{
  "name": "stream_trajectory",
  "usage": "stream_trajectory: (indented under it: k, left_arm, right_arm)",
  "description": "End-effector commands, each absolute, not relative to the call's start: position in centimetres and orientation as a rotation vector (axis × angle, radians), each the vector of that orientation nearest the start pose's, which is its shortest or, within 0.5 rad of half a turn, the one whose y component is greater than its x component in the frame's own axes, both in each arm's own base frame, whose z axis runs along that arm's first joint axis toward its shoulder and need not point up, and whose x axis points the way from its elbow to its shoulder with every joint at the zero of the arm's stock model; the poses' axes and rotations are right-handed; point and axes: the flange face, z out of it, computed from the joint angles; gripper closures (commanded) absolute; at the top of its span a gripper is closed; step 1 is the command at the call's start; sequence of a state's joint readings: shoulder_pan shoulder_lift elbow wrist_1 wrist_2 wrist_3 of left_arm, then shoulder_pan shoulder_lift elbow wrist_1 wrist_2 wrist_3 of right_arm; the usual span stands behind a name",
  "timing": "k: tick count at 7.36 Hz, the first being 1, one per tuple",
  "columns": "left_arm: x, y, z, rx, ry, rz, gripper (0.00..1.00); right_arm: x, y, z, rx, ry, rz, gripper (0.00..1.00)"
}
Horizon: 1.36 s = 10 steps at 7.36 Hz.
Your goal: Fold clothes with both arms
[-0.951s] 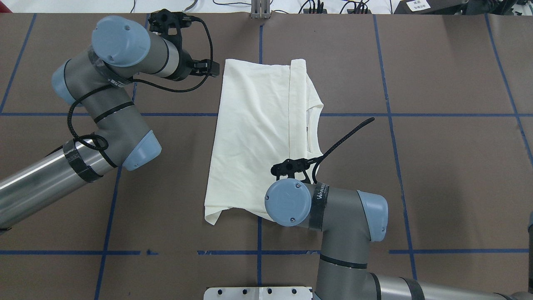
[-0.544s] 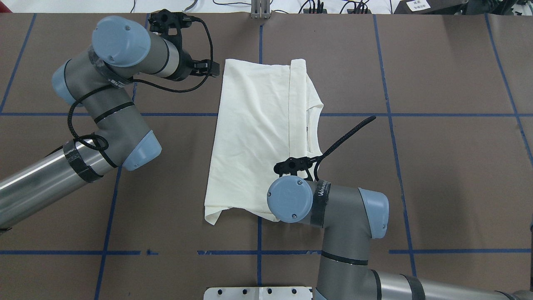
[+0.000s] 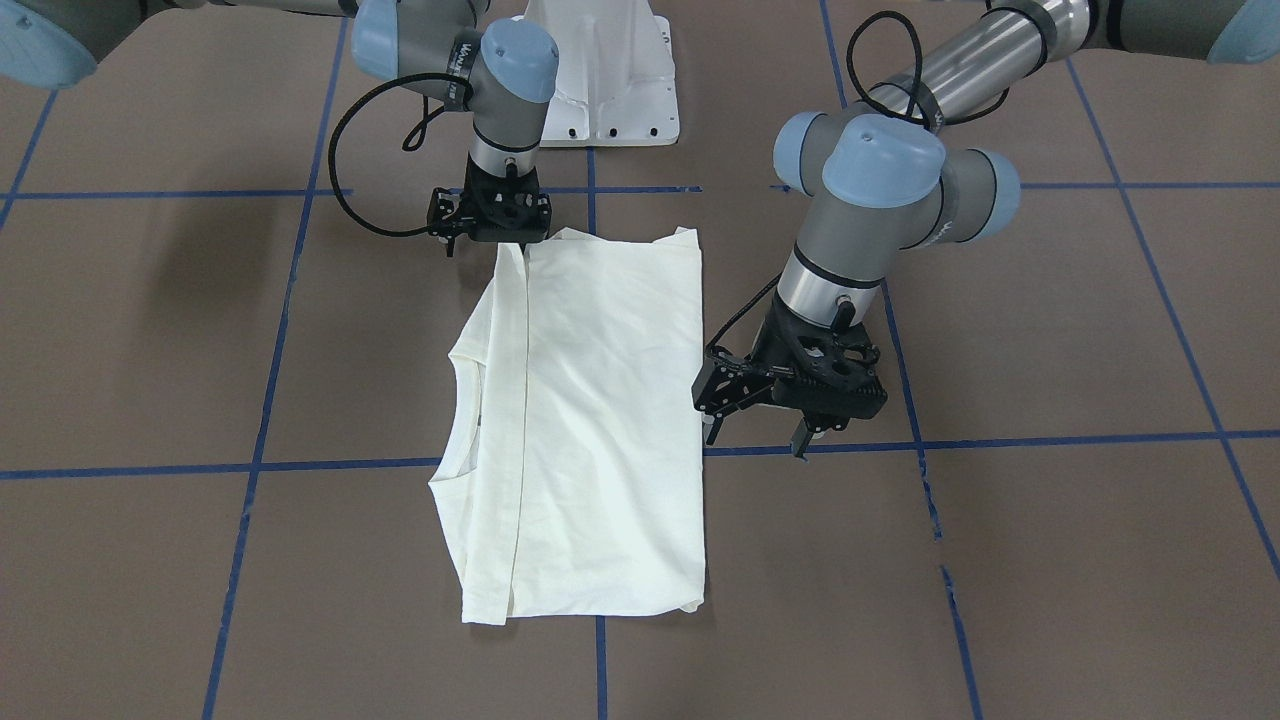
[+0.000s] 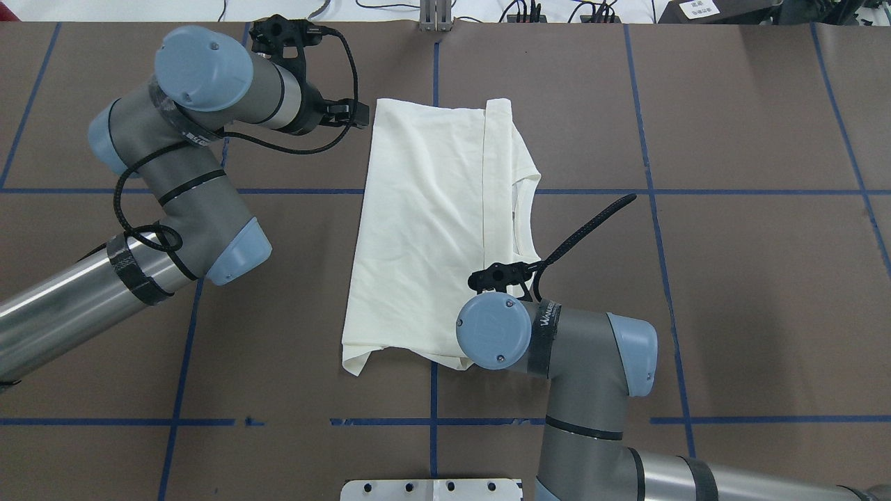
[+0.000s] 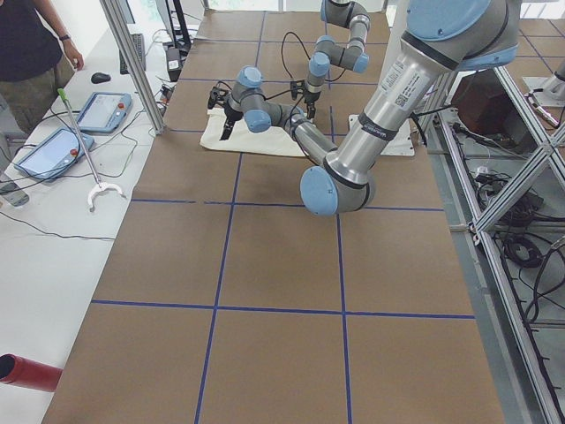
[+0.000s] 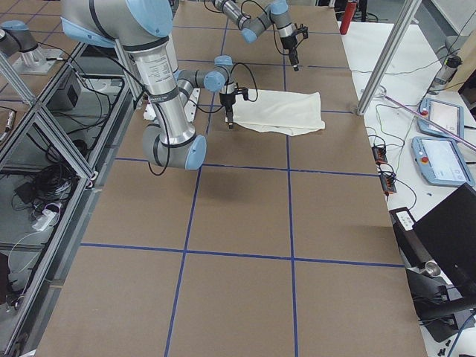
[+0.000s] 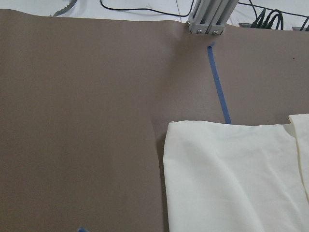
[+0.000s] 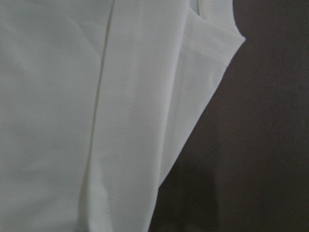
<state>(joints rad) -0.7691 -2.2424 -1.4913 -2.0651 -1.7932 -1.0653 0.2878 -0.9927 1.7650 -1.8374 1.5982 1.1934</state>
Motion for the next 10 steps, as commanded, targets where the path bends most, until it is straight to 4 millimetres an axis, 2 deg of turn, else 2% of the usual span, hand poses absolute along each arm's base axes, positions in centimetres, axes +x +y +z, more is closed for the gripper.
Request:
stream_trajectory:
  k: [1, 3, 5, 7, 8, 10]
  left_arm:
    - [44.9, -57.5, 23.0, 0.477, 0.997, -0.105, 0.0]
    - [45.6, -57.0, 22.9, 0.465, 1.006, -0.109, 0.0]
    - [46.1, -56.5, 22.9, 0.458, 1.009, -0.103, 0.0]
    - [46.1, -56.5, 22.9, 0.459, 1.009, -0.102, 0.0]
    - [46.1, -56.5, 22.8, 0.46, 1.01, -0.1, 0.0]
    - [46.0, -56.4, 23.0, 0.46, 1.007, -0.096, 0.0]
  right_arm:
    - [-56.5, -32.4, 29.3, 0.147, -0.477, -0.087, 0.0]
    - [-54.3, -32.9, 30.6, 0.156, -0.47, -0.093, 0.0]
    - [-53.3, -32.8, 32.8, 0.149, -0.443, -0.093, 0.0]
    - [-51.5, -35.3, 30.9, 0.151, -0.483, -0.064, 0.0]
    - [-50.9, -36.7, 29.0, 0.137, -0.523, -0.05, 0.0]
    - [-50.9, -39.3, 26.0, 0.179, -0.556, -0.061, 0.0]
